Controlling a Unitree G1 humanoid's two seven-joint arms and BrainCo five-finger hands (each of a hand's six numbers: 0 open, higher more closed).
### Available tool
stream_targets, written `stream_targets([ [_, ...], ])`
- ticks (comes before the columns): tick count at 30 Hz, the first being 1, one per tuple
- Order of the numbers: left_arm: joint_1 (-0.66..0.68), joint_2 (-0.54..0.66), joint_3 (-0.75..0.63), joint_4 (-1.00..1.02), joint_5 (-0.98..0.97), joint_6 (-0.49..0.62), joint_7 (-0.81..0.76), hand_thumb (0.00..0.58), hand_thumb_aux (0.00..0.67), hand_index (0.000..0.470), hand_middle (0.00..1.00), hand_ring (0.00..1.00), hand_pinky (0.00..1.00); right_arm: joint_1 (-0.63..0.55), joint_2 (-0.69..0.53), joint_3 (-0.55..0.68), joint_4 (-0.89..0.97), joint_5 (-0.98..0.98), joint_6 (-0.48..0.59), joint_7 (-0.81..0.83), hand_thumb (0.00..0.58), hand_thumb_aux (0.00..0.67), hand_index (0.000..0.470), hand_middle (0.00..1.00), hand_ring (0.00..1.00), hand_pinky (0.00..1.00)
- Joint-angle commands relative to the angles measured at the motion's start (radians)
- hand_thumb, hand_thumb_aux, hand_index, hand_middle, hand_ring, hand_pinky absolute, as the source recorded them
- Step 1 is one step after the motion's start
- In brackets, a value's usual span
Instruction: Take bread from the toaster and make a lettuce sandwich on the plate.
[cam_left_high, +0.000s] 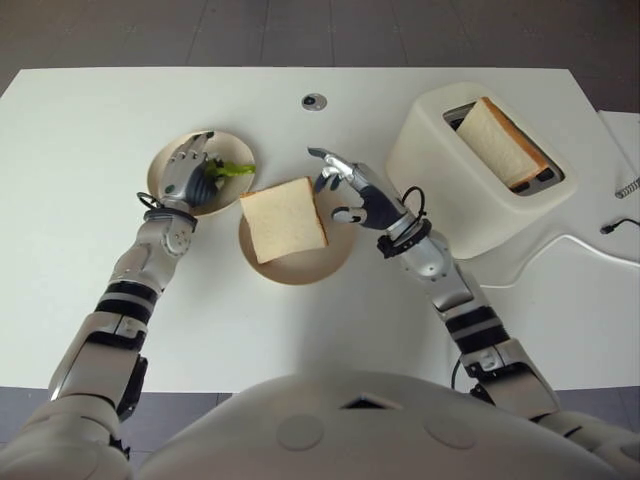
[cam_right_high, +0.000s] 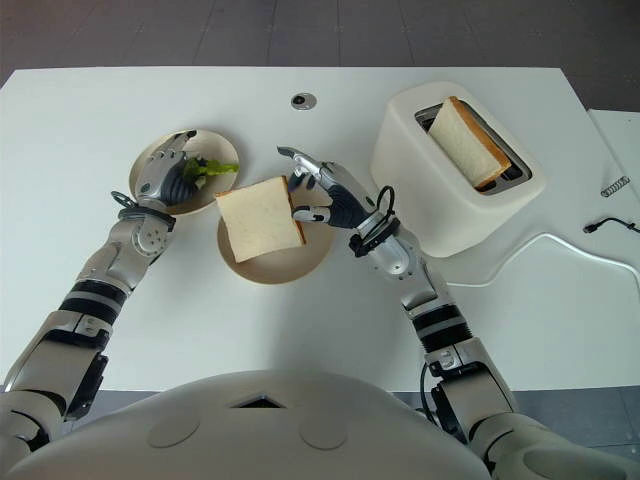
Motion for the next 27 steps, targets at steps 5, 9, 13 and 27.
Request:
stream_targets([
  [5, 0.069, -0.039, 0.04, -0.168, -0.174, -0.132, -0.102, 0.58, 0.67, 0.47, 0.0, 0.0, 0.0, -0.003, 0.0, -0.098, -0.088, -0.039, -0.023, -0.126, 0.0, 0.0, 0.0, 0.0, 0.0, 0.0],
  [9, 0.11, -0.061, 0.012, -0.26, -0.22, -0.217, -0.172, 0.58, 0.67, 0.47, 0.0, 0.0, 0.0, -0.007, 0.005, -0.12, -0.093, -0.006, -0.023, -0.127, 0.0, 0.0, 0.0, 0.0, 0.0, 0.0],
  [13, 0.138, -0.077, -0.04, -0.286, -0.201, -0.274, -0.231, 0.58, 0.67, 0.47, 0.0, 0.0, 0.0, -0.007, 0.001, -0.126, -0.096, 0.004, -0.021, -0.123, 0.0, 0.0, 0.0, 0.0, 0.0, 0.0],
  [27, 0.149, -0.094, -0.191, -0.201, -0.008, -0.304, -0.284, 0.58, 0.67, 0.47, 0.0, 0.0, 0.0, 0.0, -0.001, -0.151, -0.125, 0.104, 0.013, -0.045, 0.0, 0.0, 0.0, 0.0, 0.0, 0.0],
])
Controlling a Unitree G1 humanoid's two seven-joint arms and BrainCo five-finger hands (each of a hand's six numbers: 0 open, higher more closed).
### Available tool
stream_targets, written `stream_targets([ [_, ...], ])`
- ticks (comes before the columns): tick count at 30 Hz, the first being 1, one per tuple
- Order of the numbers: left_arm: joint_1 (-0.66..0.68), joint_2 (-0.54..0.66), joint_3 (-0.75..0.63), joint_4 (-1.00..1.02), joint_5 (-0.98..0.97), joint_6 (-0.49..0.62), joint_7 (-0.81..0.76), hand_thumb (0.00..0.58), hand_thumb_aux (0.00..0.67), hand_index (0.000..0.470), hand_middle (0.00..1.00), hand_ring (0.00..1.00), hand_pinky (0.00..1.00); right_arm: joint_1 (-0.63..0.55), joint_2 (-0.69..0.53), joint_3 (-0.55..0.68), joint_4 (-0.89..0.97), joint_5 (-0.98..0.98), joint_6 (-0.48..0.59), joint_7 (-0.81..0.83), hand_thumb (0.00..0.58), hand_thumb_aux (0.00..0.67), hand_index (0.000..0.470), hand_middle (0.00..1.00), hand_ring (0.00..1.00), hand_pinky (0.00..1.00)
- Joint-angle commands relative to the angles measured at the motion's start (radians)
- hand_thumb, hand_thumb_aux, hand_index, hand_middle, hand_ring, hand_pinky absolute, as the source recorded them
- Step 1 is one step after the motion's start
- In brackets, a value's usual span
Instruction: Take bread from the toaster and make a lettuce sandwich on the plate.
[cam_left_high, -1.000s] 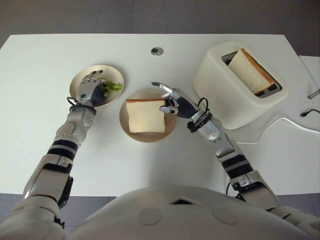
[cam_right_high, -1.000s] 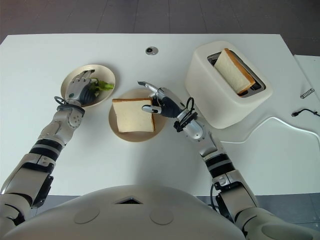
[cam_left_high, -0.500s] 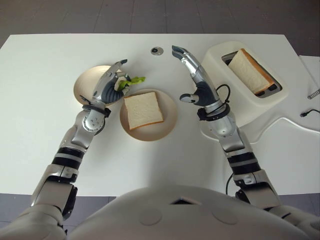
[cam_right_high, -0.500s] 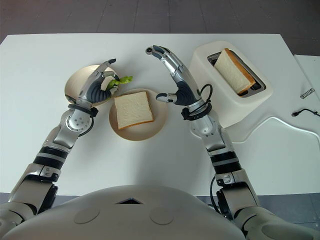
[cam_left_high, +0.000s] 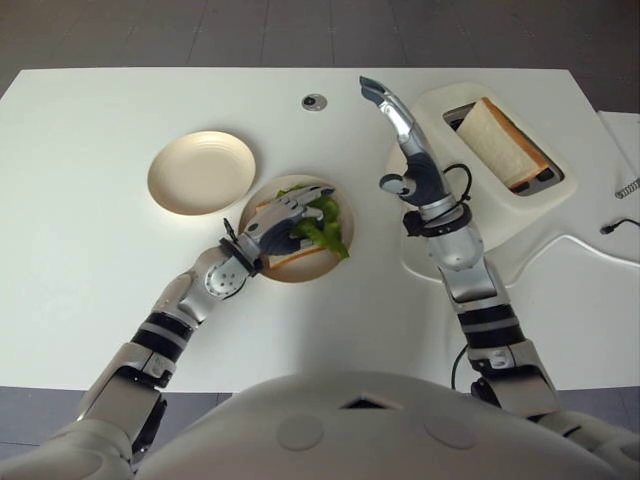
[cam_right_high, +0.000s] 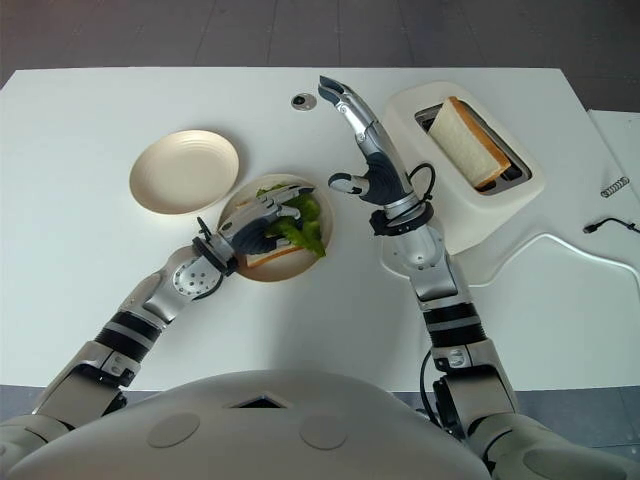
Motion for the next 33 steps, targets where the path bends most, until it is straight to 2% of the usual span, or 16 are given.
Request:
stream_targets([
  [1, 0.022, 0.006, -0.008, 0.005, 0.013, 0.022, -0.02, 0.576, 0.612, 0.429, 0.0, 0.0, 0.0, 0.0, -0.003, -0.012, -0.006, 0.021, 0.014, 0.016, 0.0, 0.0, 0.0, 0.0, 0.0, 0.0],
  [2, 0.025, 0.007, 0.0, -0.01, 0.005, 0.025, -0.024, 0.334, 0.234, 0.164, 0.0, 0.0, 0.0, 0.0, -0.003, -0.013, -0.006, 0.02, 0.014, 0.017, 0.0, 0.0, 0.0, 0.0, 0.0, 0.0],
  [3, 0.027, 0.008, 0.008, -0.023, -0.001, 0.03, -0.026, 0.04, 0.024, 0.017, 0.0, 0.0, 0.0, 0.0, -0.003, -0.013, -0.006, 0.021, 0.014, 0.018, 0.0, 0.0, 0.0, 0.0, 0.0, 0.0],
  [4, 0.029, 0.015, 0.013, -0.035, -0.008, 0.022, -0.032, 0.0, 0.0, 0.0, 0.0, 0.0, 0.0, 0.0, -0.003, -0.013, -0.005, 0.025, 0.014, 0.022, 0.0, 0.0, 0.0, 0.0, 0.0, 0.0],
  [15, 0.026, 0.08, 0.077, -0.108, -0.035, -0.004, -0.076, 0.0, 0.0, 0.0, 0.0, 0.0, 0.0, 0.005, -0.012, -0.031, -0.014, 0.058, 0.015, 0.044, 0.0, 0.0, 0.0, 0.0, 0.0, 0.0],
  [20, 0.034, 0.142, 0.193, -0.156, -0.172, -0.064, -0.088, 0.0, 0.0, 0.0, 0.0, 0.0, 0.0, 0.026, -0.069, -0.132, -0.193, 0.04, 0.038, 0.057, 0.0, 0.0, 0.0, 0.0, 0.0, 0.0],
  [25, 0.008, 0.103, 0.272, -0.164, -0.173, -0.026, -0.024, 0.0, 0.0, 0.0, 0.0, 0.0, 0.0, 0.035, -0.199, -0.283, -0.275, 0.042, 0.07, 0.102, 0.0, 0.0, 0.0, 0.0, 0.0, 0.0],
  [28, 0.013, 0.099, 0.26, -0.165, -0.159, -0.033, -0.032, 0.0, 0.0, 0.0, 0.0, 0.0, 0.0, 0.069, -0.289, -0.379, -0.205, 0.078, 0.067, 0.135, 0.0, 0.0, 0.0, 0.0, 0.0, 0.0],
  [33, 0.024, 0.106, 0.253, -0.164, -0.155, -0.086, -0.035, 0.0, 0.0, 0.0, 0.0, 0.0, 0.0, 0.164, -0.461, -0.464, -0.044, 0.027, 0.154, 0.233, 0.0, 0.0, 0.0, 0.0, 0.0, 0.0],
])
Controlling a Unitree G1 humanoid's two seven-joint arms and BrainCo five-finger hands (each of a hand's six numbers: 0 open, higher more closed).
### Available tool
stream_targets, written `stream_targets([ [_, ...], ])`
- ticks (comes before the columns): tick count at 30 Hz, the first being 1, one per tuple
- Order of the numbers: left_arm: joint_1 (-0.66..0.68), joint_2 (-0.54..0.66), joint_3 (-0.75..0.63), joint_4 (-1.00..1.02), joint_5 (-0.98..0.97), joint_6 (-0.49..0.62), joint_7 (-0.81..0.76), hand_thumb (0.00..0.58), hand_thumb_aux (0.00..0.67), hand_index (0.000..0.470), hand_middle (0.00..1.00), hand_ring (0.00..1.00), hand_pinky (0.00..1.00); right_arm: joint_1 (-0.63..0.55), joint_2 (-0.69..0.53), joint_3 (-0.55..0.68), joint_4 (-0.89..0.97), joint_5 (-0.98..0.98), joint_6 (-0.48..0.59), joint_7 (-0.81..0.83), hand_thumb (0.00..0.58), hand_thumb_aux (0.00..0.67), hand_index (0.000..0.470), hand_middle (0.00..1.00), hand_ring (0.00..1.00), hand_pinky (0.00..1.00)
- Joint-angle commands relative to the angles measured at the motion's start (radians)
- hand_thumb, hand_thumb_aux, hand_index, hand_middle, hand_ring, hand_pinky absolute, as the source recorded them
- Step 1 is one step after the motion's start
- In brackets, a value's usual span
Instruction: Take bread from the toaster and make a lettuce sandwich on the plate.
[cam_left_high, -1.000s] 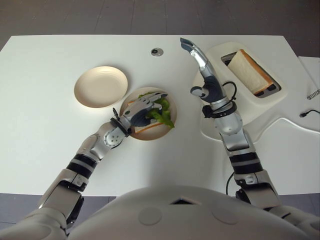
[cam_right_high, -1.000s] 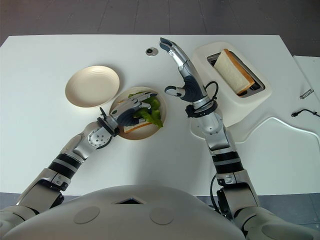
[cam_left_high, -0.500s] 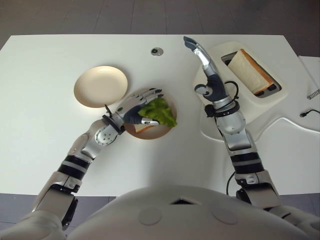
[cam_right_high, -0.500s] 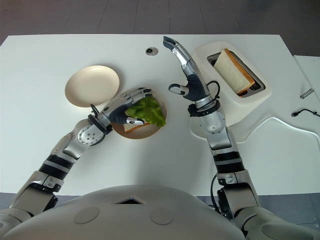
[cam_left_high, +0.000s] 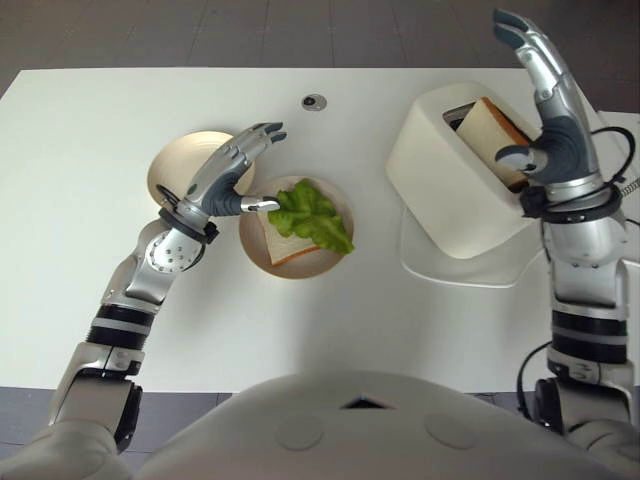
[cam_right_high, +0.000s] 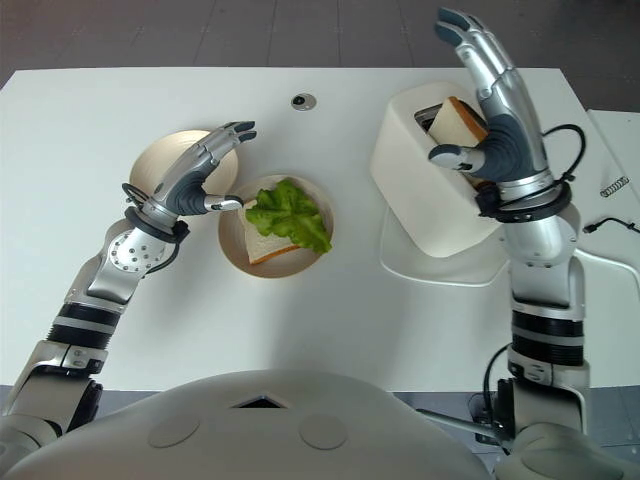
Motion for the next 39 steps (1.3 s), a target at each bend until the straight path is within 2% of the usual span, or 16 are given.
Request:
stream_targets([
  [1, 0.009, 0.0, -0.006, -0.006, 0.008, -0.028, -0.008, 0.0, 0.0, 0.0, 0.0, 0.0, 0.0, 0.082, -0.127, -0.045, 0.123, -0.017, 0.072, 0.099, 0.0, 0.0, 0.0, 0.0, 0.0, 0.0],
  [6, 0.003, -0.007, -0.001, -0.009, 0.017, -0.045, 0.002, 0.0, 0.0, 0.0, 0.0, 0.0, 0.0, 0.122, -0.194, -0.013, 0.184, -0.042, 0.096, 0.165, 0.0, 0.0, 0.0, 0.0, 0.0, 0.0],
  [12, 0.004, -0.003, -0.006, 0.001, 0.026, -0.066, -0.004, 0.0, 0.0, 0.0, 0.0, 0.0, 0.0, 0.124, -0.188, 0.016, 0.153, -0.03, 0.087, 0.17, 0.0, 0.0, 0.0, 0.0, 0.0, 0.0],
  [13, 0.003, -0.005, -0.006, 0.003, 0.031, -0.065, -0.001, 0.0, 0.0, 0.0, 0.0, 0.0, 0.0, 0.118, -0.184, 0.017, 0.14, -0.019, 0.088, 0.17, 0.205, 0.131, 0.092, 0.0, 0.0, 0.0],
  [14, 0.001, -0.007, -0.006, 0.005, 0.035, -0.065, 0.0, 0.0, 0.0, 0.0, 0.0, 0.0, 0.0, 0.11, -0.181, 0.012, 0.131, -0.01, 0.092, 0.167, 0.476, 0.386, 0.271, 0.0, 0.0, 0.0],
  [15, -0.001, -0.009, -0.007, 0.008, 0.038, -0.065, 0.002, 0.0, 0.0, 0.0, 0.0, 0.0, 0.0, 0.102, -0.18, 0.006, 0.126, -0.004, 0.096, 0.162, 0.559, 0.544, 0.382, 0.0, 0.0, 0.0],
  [16, -0.003, -0.011, -0.008, 0.013, 0.042, -0.064, 0.005, 0.0, 0.0, 0.0, 0.0, 0.0, 0.0, 0.088, -0.177, -0.005, 0.124, 0.005, 0.103, 0.15, 0.58, 0.67, 0.47, 0.03, 0.03, 0.03],
  [17, -0.006, -0.013, -0.009, 0.02, 0.05, -0.062, 0.011, 0.0, 0.0, 0.0, 0.0, 0.0, 0.0, 0.071, -0.173, -0.02, 0.122, 0.013, 0.11, 0.133, 0.58, 0.67, 0.47, 0.14, 0.14, 0.14],
  [18, -0.009, -0.014, -0.009, 0.03, 0.061, -0.059, 0.018, 0.0, 0.0, 0.0, 0.0, 0.0, 0.0, 0.05, -0.166, -0.039, 0.12, 0.022, 0.121, 0.11, 0.58, 0.67, 0.47, 0.32, 0.32, 0.32],
  [19, -0.013, -0.016, -0.011, 0.044, 0.072, -0.057, 0.026, 0.0, 0.0, 0.0, 0.0, 0.0, 0.0, 0.027, -0.158, -0.061, 0.123, 0.03, 0.128, 0.08, 0.58, 0.67, 0.47, 0.62, 0.62, 0.62],
  [21, -0.02, -0.02, -0.011, 0.067, 0.081, -0.056, 0.034, 0.0, 0.0, 0.0, 0.0, 0.0, 0.0, -0.015, -0.137, -0.101, 0.106, 0.053, 0.135, 0.028, 0.58, 0.67, 0.47, 0.85, 0.85, 0.85],
  [23, -0.026, -0.022, -0.013, 0.085, 0.08, -0.063, 0.04, 0.0, 0.0, 0.0, 0.0, 0.0, 0.0, -0.06, -0.104, -0.131, 0.064, 0.08, 0.139, -0.027, 0.58, 0.67, 0.47, 0.96, 0.96, 0.96],
  [24, -0.029, -0.023, -0.013, 0.092, 0.081, -0.066, 0.045, 0.0, 0.0, 0.0, 0.0, 0.0, 0.0, -0.078, -0.087, -0.139, 0.044, 0.094, 0.135, -0.05, 0.58, 0.67, 0.47, 1.0, 1.0, 1.0],
  [28, -0.039, -0.03, -0.007, 0.114, 0.079, -0.068, 0.061, 0.0, 0.0, 0.0, 0.0, 0.0, 0.0, -0.122, -0.034, -0.144, -0.012, 0.154, 0.117, -0.088, 0.58, 0.67, 0.47, 1.0, 1.0, 1.0],
  [32, -0.047, -0.039, 0.026, 0.125, 0.0, -0.096, 0.075, 0.0, 0.0, 0.0, 0.0, 0.0, 0.0, -0.156, 0.034, -0.075, -0.072, 0.28, 0.116, -0.047, 0.58, 0.67, 0.47, 1.0, 1.0, 1.0],
  [39, -0.025, -0.088, 0.086, -0.005, -0.61, -0.201, -0.079, 0.0, 0.0, 0.0, 0.0, 0.0, 0.0, -0.147, 0.122, 0.197, -0.13, 0.564, 0.296, 0.228, 0.58, 0.67, 0.47, 1.0, 1.0, 1.0],
])
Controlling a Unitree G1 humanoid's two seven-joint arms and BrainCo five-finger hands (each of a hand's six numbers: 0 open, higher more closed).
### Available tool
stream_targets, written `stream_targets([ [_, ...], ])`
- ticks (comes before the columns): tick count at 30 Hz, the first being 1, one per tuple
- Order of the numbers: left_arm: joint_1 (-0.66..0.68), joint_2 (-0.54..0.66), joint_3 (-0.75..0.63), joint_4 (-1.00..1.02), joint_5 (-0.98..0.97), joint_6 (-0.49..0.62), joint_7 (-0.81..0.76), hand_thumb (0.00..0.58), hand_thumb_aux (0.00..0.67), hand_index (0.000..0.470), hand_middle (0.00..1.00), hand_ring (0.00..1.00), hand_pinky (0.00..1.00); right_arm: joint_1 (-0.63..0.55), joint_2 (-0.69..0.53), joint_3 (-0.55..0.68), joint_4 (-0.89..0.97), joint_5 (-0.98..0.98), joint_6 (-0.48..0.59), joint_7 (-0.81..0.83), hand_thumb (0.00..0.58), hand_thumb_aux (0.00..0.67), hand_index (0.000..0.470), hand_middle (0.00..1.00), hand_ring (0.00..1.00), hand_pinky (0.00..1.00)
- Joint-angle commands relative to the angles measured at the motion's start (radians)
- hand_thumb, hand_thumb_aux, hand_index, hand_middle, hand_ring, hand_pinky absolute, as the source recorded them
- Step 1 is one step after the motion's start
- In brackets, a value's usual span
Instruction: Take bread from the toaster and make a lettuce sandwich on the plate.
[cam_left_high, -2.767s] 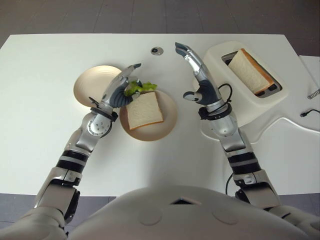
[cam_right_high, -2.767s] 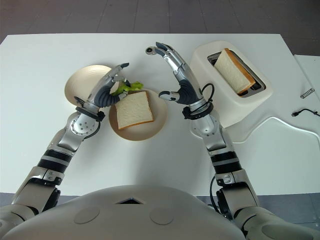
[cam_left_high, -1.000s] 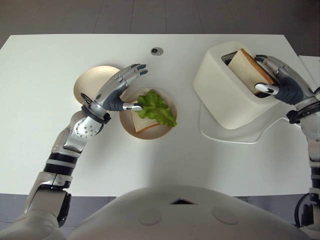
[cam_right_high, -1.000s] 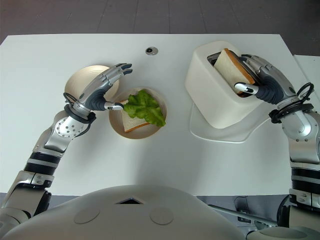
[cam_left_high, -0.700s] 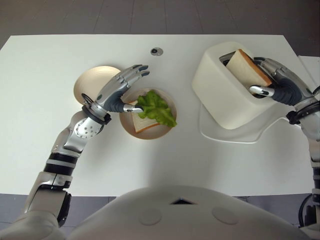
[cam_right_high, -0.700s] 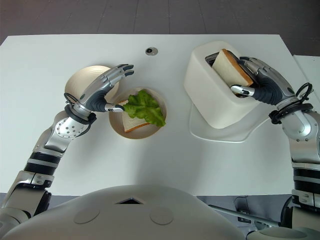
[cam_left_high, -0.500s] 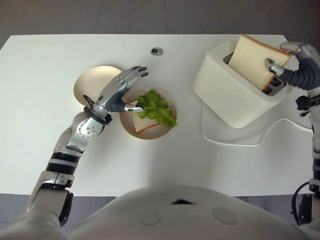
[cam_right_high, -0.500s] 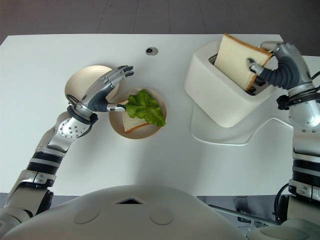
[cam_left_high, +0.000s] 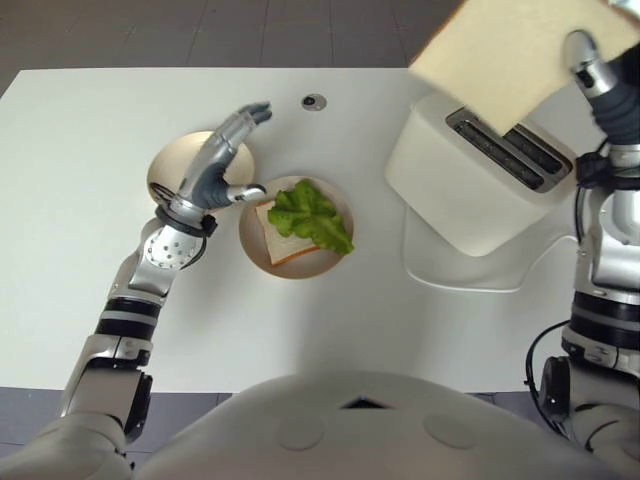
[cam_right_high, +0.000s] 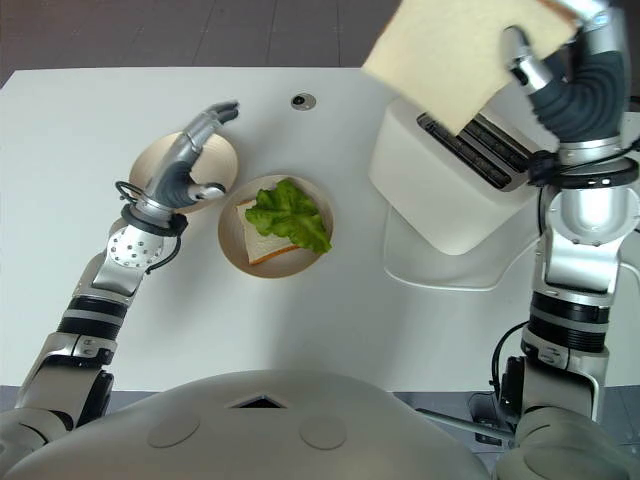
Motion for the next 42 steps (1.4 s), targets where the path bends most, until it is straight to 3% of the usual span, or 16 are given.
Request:
stream_targets([
  [1, 0.031, -0.007, 0.015, -0.122, -0.394, -0.039, -0.152, 0.0, 0.0, 0.0, 0.0, 0.0, 0.0, -0.009, 0.042, 0.158, 0.03, 0.093, 0.137, 0.15, 0.58, 0.67, 0.47, 1.0, 1.0, 1.0],
  [4, 0.081, -0.005, 0.031, -0.2, -0.606, -0.025, -0.268, 0.0, 0.0, 0.0, 0.0, 0.0, 0.0, -0.046, 0.068, 0.278, 0.14, 0.069, 0.193, 0.265, 0.58, 0.67, 0.47, 1.0, 1.0, 1.0],
  [9, 0.091, -0.01, 0.022, -0.231, -0.743, 0.01, -0.477, 0.0, 0.0, 0.0, 0.0, 0.0, 0.0, -0.121, 0.141, 0.398, 0.356, 0.042, 0.241, 0.41, 0.58, 0.67, 0.47, 1.0, 1.0, 1.0],
  [13, 0.12, 0.002, -0.025, -0.209, -0.657, 0.007, -0.635, 0.0, 0.0, 0.0, 0.0, 0.0, 0.0, -0.174, 0.195, 0.481, 0.563, -0.039, 0.215, 0.475, 0.58, 0.67, 0.47, 1.0, 1.0, 1.0],
  [18, 0.135, -0.007, -0.086, -0.097, -0.463, -0.037, -0.741, 0.0, 0.0, 0.0, 0.0, 0.0, 0.0, -0.225, 0.242, 0.499, 0.748, -0.154, 0.107, 0.419, 0.58, 0.67, 0.47, 1.0, 1.0, 1.0],
  [30, 0.148, 0.014, -0.183, 0.059, -0.148, -0.12, -0.78, 0.0, 0.0, 0.0, 0.0, 0.0, 0.0, -0.222, 0.299, 0.53, 0.813, -0.316, 0.002, 0.28, 0.58, 0.67, 0.47, 1.0, 1.0, 1.0],
  [35, 0.092, 0.028, -0.214, 0.228, 0.183, -0.106, -0.629, 0.0, 0.0, 0.0, 0.0, 0.0, 0.0, -0.193, 0.282, 0.551, 0.762, -0.355, -0.044, 0.272, 0.58, 0.67, 0.47, 1.0, 1.0, 1.0],
  [38, 0.071, 0.035, -0.234, 0.276, 0.249, -0.108, -0.562, 0.0, 0.0, 0.0, 0.0, 0.0, 0.0, -0.183, 0.27, 0.548, 0.729, -0.367, -0.05, 0.259, 0.579, 0.649, 0.455, 1.0, 1.0, 1.0],
  [39, 0.067, 0.038, -0.243, 0.285, 0.257, -0.111, -0.547, 0.0, 0.0, 0.0, 0.0, 0.0, 0.0, -0.181, 0.267, 0.545, 0.718, -0.365, -0.051, 0.254, 0.474, 0.384, 0.269, 1.0, 1.0, 1.0],
  [40, 0.063, 0.04, -0.251, 0.292, 0.261, -0.114, -0.534, 0.0, 0.0, 0.0, 0.0, 0.0, 0.0, -0.179, 0.265, 0.541, 0.709, -0.36, -0.053, 0.252, 0.0, 0.0, 0.0, 1.0, 1.0, 1.0],
  [42, 0.058, 0.043, -0.266, 0.303, 0.253, -0.122, -0.525, 0.0, 0.0, 0.0, 0.0, 0.0, 0.0, -0.176, 0.263, 0.535, 0.696, -0.356, -0.065, 0.241, 0.0, 0.0, 0.0, 1.0, 1.0, 1.0],
])
